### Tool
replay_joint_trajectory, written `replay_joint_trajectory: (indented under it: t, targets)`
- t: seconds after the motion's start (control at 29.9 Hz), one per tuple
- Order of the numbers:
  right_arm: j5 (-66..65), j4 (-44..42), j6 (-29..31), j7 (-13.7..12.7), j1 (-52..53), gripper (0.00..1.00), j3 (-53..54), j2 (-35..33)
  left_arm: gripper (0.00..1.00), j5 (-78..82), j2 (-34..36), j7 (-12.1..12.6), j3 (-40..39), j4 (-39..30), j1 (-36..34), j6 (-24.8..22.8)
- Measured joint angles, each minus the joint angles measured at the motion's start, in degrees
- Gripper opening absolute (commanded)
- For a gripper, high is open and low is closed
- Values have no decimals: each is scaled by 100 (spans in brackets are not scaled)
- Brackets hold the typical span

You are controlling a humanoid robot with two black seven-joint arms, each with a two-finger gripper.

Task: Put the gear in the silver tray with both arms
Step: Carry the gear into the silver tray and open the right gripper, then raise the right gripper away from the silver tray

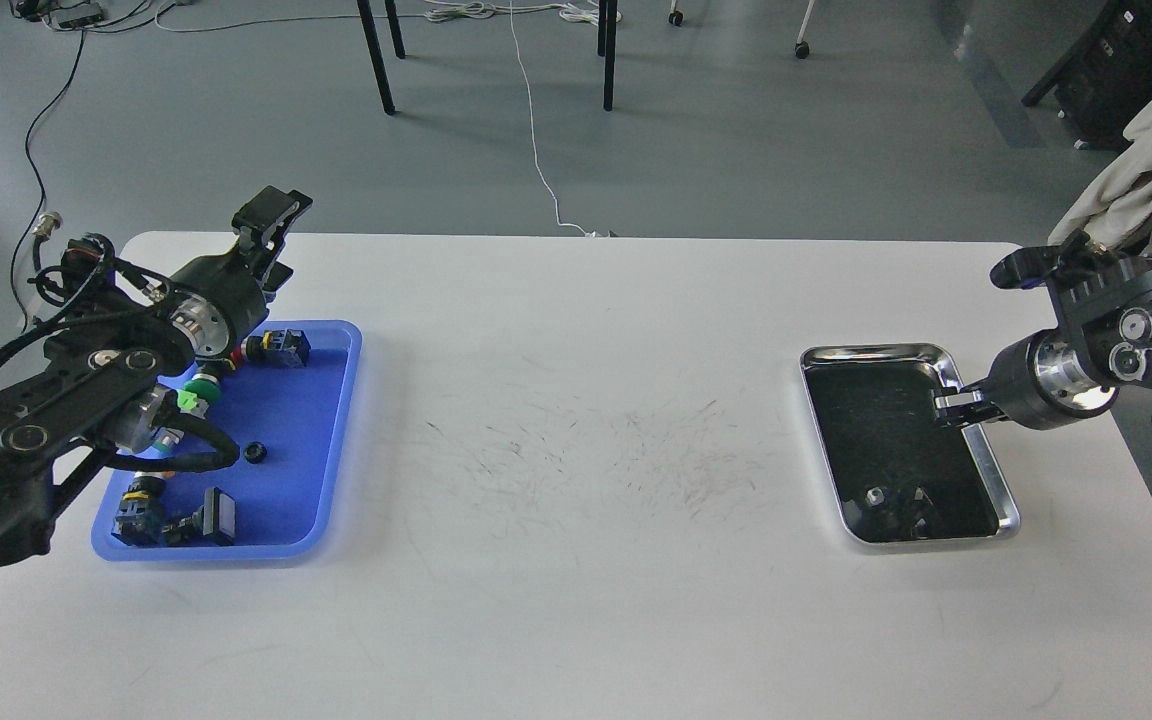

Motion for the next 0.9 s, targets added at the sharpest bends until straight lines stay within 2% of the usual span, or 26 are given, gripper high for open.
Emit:
replay_joint_trajectory:
  t: [0.43,0.77,0.84,0.9]
  targets:
    - [-6,-729,-302,-68,-566,2,419,675,98,0,5,0,1,1,-15,0]
    - [13,-949,-302,-68,-764,7,479,936,98,-9,0,0,-3,1,-34,0]
    - [16,-952,-302,-68,-779,17,481,961,98,-9,2,0,-3,1,-33,0]
    - [15,-955,-302,-67,-783,35,481,971,98,-9,6,0,-3,1,-34,0]
